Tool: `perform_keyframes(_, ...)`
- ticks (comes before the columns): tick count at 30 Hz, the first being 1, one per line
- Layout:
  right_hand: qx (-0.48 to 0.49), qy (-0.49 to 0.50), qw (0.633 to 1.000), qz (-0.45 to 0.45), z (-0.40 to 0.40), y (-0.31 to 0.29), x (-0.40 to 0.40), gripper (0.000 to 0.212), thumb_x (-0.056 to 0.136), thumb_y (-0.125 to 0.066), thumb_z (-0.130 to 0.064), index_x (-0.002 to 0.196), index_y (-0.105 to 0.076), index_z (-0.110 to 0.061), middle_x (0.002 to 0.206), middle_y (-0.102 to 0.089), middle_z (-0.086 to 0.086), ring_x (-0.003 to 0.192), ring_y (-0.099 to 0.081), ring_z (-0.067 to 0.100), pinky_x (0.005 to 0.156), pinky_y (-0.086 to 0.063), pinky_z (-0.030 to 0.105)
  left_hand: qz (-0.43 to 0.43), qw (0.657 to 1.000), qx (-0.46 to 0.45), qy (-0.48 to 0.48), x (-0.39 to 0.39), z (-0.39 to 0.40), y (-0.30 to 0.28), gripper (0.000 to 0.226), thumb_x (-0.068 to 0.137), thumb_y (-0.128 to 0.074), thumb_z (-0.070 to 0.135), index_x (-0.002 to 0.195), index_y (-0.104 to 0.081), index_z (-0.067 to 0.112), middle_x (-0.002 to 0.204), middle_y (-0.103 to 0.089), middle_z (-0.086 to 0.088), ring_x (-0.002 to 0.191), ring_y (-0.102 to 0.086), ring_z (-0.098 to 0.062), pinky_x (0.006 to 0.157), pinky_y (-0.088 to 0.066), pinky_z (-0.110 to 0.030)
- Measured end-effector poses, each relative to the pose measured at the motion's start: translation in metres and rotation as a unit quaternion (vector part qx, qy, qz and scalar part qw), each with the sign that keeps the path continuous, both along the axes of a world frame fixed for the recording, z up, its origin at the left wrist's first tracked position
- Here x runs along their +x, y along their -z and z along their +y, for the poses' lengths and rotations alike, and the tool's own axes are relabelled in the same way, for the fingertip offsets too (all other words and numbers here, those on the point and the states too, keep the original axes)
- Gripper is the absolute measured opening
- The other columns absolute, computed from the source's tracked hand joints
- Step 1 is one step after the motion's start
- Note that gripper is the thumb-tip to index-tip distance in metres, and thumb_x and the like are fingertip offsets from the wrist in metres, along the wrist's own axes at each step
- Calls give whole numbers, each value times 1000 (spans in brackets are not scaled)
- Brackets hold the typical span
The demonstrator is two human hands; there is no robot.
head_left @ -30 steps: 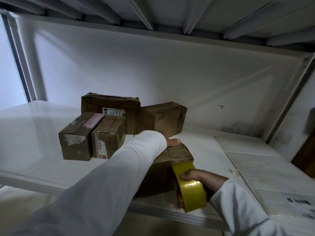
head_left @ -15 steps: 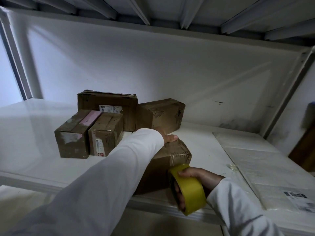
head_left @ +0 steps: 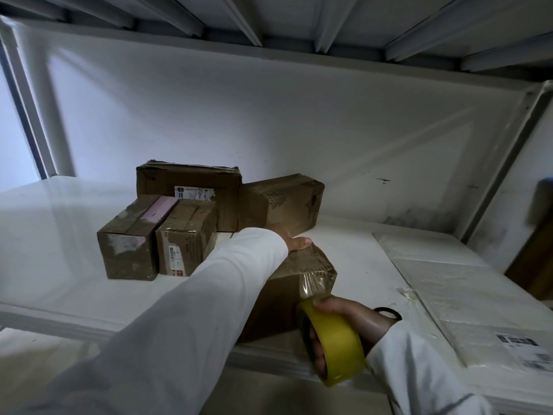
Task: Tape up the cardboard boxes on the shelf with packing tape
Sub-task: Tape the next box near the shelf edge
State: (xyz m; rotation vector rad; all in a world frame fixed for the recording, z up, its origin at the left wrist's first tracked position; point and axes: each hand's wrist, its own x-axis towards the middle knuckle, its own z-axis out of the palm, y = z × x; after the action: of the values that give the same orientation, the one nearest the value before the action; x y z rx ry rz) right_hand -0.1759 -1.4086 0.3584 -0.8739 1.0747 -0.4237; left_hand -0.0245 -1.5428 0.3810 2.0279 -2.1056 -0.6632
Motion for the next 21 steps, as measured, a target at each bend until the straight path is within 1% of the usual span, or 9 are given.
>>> perform_keyframes(3,-37,7,999,26,8,-10,-3,43,68,-58,-37,77,-61,5,61,-62,19,50,-62,27,52,-51,27,10,1000,3,-8,1,0,-1,68,88,-42,66,125,-55,10,126,-57,-10,114,-54,-28,94,-40,-31)
perform_keyframes(7,-50,16,997,58,10,-25,-13,44,70,-57,-40,72,-62,3,60,-62,19,49,-62,26,49,-51,25,14,1000,6,-3,1,1,-3,69,90,-40,65,127,-55,8,128,-56,-11,117,-53,-29,97,-40,-33)
perform_keyframes(9,-48,33,996,60,10,-20,-10,45,76,-58,-39,64,-65,4,57,-60,18,45,-59,25,46,-50,25,19,1000,5,-2,1,3,-2,68,90,-40,64,126,-56,8,128,-57,-11,117,-53,-29,96,-40,-32)
perform_keyframes(11,-44,69,995,56,10,-11,-8,53,86,-55,-36,50,-67,1,53,-59,16,40,-57,24,44,-51,24,28,1000,0,-5,1,3,-2,67,90,-41,65,123,-59,9,125,-59,-10,114,-55,-28,94,-41,-32)
perform_keyframes(13,-52,100,991,77,7,-9,-7,54,87,-56,-34,45,-67,-1,50,-61,14,42,-58,24,45,-50,24,31,999,-5,-9,0,5,-3,66,90,-41,64,120,-60,9,123,-60,-11,112,-56,-28,92,-42,-32)
perform_keyframes(14,-59,110,988,92,6,-10,-6,47,86,-57,-34,51,-68,-3,50,-62,13,47,-59,25,49,-51,25,28,1000,-6,-11,0,6,-3,65,91,-40,63,122,-59,9,124,-59,-11,113,-55,-28,92,-41,-32)
perform_keyframes(16,-68,109,985,111,4,-15,-3,34,86,-58,-36,72,-66,-7,56,-65,11,59,-60,27,57,-51,29,20,1000,-8,-14,-1,9,-6,65,92,-39,62,128,-55,9,130,-55,-11,119,-52,-28,94,-40,-31)
perform_keyframes(17,-68,109,985,119,1,-16,-3,31,86,-57,-38,78,-64,-8,57,-66,11,61,-60,27,58,-51,28,19,1000,-11,-14,-1,9,-7,65,92,-40,62,128,-54,10,131,-55,-10,119,-52,-28,92,-39,-30)
perform_keyframes(21,-58,111,983,134,-5,-16,-2,32,86,-57,-40,81,-62,-9,57,-67,10,61,-61,27,56,-50,28,9,999,-30,-10,-2,14,-12,60,89,-44,63,119,-61,14,120,-60,-6,109,-56,-26,83,-38,-29)
